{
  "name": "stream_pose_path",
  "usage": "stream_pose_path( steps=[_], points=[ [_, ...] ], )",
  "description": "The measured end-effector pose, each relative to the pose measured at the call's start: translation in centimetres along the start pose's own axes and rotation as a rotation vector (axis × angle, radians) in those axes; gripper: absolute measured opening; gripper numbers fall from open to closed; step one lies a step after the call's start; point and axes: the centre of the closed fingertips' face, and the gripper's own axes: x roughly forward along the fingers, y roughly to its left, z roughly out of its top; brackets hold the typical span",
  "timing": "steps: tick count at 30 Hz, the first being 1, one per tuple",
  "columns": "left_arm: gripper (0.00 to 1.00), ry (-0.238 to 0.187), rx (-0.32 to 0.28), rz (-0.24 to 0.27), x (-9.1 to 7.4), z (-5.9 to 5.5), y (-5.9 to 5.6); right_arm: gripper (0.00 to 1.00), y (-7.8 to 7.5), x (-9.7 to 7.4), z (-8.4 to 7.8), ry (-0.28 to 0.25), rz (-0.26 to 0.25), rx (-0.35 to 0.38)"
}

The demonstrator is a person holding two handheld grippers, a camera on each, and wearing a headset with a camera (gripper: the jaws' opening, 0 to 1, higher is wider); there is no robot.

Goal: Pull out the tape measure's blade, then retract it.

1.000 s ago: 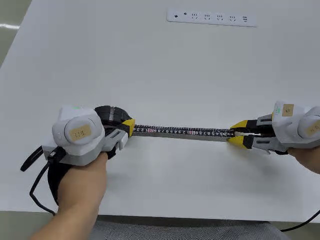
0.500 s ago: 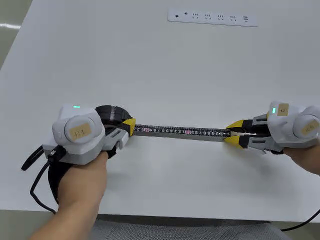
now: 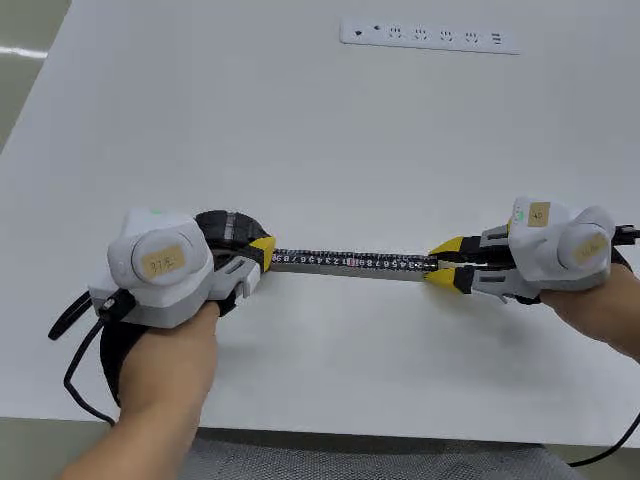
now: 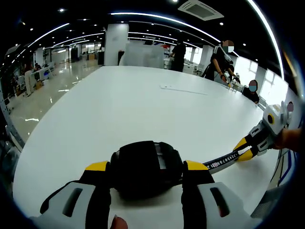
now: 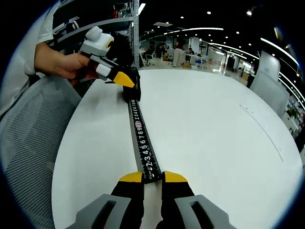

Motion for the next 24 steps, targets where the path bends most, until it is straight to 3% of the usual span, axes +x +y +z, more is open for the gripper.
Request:
stream_pose_path(
  steps=[24],
  points=[
    [0.55,0.002,-0.016,-0.006,-0.1,0.0,0.0,0.09,0.1,1.3,1.6,-0.036,0.025,0.001]
  ],
)
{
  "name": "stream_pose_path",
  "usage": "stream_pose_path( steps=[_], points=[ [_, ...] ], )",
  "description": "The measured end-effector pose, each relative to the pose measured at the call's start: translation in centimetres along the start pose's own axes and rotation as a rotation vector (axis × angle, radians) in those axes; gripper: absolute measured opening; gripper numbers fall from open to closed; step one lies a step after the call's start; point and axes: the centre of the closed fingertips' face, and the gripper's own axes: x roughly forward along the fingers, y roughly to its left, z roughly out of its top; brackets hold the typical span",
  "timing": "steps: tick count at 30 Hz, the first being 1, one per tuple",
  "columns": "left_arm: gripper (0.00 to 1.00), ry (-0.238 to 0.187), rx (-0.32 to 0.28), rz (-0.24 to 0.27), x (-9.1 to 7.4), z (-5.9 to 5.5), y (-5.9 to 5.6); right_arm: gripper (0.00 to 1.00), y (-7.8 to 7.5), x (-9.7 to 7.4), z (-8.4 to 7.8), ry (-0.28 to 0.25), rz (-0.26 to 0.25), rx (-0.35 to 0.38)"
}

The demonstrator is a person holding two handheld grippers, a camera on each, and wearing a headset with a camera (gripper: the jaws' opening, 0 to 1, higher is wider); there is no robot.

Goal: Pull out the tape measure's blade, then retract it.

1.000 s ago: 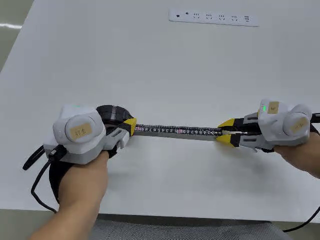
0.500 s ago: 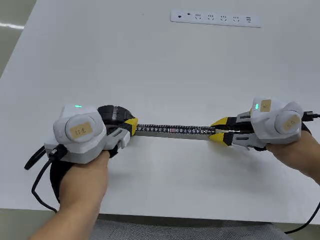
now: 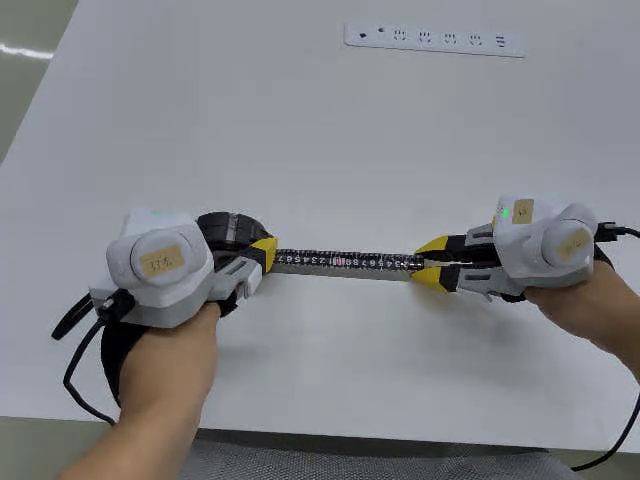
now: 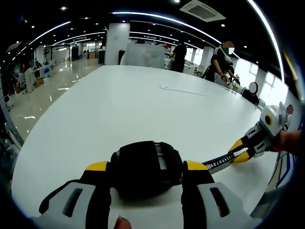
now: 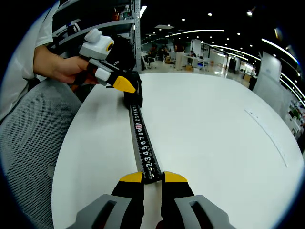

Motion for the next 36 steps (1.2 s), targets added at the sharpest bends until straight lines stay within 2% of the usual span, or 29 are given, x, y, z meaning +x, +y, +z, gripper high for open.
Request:
stream_pose_path(
  steps=[15,36],
  points=[
    [0.55,-0.001,-0.011,-0.004,0.0,0.1,0.1,0.09,0.4,1.9,2.0,-0.018,0.027,-0.021],
    [0.55,-0.002,-0.024,-0.011,-0.1,0.1,0.3,0.09,0.7,4.3,3.6,-0.040,0.068,-0.034]
  ],
)
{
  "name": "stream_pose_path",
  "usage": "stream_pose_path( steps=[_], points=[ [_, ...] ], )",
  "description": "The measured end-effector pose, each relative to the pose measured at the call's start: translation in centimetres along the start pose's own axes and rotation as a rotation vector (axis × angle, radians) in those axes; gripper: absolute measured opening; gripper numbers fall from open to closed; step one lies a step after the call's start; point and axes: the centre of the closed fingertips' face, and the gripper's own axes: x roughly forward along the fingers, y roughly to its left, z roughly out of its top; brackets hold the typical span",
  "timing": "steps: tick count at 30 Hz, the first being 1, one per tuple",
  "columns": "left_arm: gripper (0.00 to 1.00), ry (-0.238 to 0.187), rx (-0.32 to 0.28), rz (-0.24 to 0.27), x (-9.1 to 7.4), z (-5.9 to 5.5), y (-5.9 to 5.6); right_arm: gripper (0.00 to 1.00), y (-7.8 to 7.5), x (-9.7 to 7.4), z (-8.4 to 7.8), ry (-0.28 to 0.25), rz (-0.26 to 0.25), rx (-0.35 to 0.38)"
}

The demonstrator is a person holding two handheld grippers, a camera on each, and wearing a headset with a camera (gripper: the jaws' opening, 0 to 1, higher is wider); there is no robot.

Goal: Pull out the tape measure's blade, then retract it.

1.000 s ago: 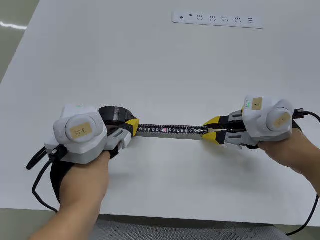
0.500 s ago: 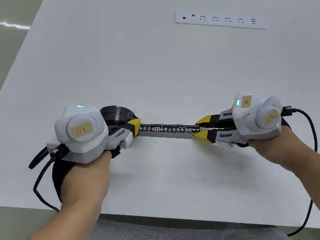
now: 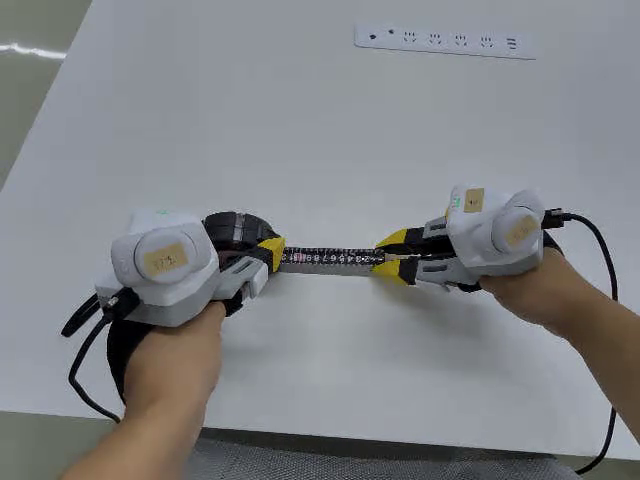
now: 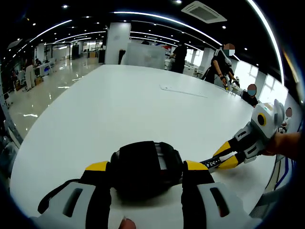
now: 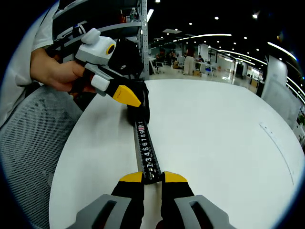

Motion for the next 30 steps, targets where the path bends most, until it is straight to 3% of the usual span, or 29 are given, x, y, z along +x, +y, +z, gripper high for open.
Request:
stream_pose_path(
  steps=[30],
  points=[
    [0.55,0.000,-0.011,-0.003,0.1,0.0,0.1,0.09,0.8,3.6,2.9,-0.045,0.044,-0.001]
  ],
)
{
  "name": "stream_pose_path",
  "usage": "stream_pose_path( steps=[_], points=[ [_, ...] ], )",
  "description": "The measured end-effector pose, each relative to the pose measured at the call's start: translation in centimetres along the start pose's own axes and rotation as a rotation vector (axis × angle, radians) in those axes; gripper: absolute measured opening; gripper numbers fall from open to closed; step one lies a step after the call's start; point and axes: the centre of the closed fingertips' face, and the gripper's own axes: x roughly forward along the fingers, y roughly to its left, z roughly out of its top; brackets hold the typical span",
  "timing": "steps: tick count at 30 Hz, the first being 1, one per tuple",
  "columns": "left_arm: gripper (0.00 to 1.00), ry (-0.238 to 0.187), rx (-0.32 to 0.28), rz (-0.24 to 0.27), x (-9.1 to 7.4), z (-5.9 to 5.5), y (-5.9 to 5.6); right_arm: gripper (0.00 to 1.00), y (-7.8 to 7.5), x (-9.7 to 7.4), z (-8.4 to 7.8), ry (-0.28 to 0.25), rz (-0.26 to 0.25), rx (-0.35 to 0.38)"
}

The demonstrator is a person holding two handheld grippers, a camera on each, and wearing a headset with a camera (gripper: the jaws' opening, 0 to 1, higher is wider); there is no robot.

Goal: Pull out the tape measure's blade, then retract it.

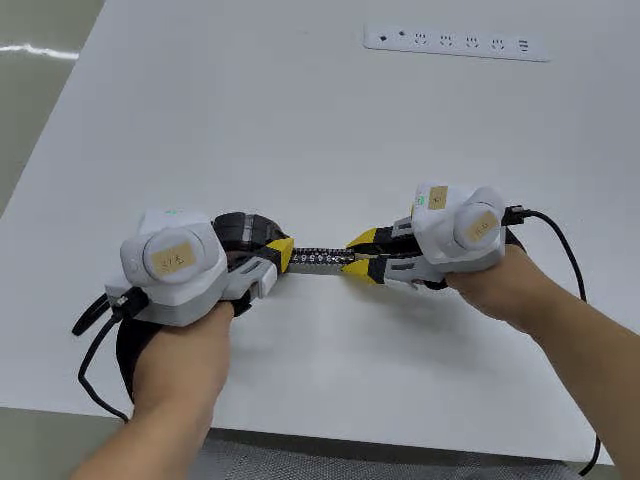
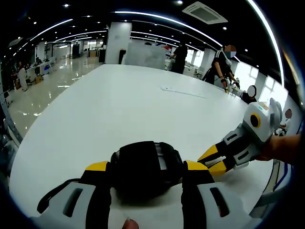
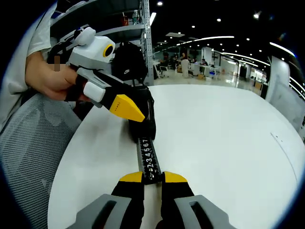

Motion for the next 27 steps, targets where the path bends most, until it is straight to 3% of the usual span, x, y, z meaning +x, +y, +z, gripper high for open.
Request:
stream_pose_path(
  steps=[27],
  points=[
    [0.55,-0.002,-0.004,-0.001,-0.3,0.1,-0.1,0.09,0.5,3.0,2.2,-0.040,0.030,0.001]
  ],
)
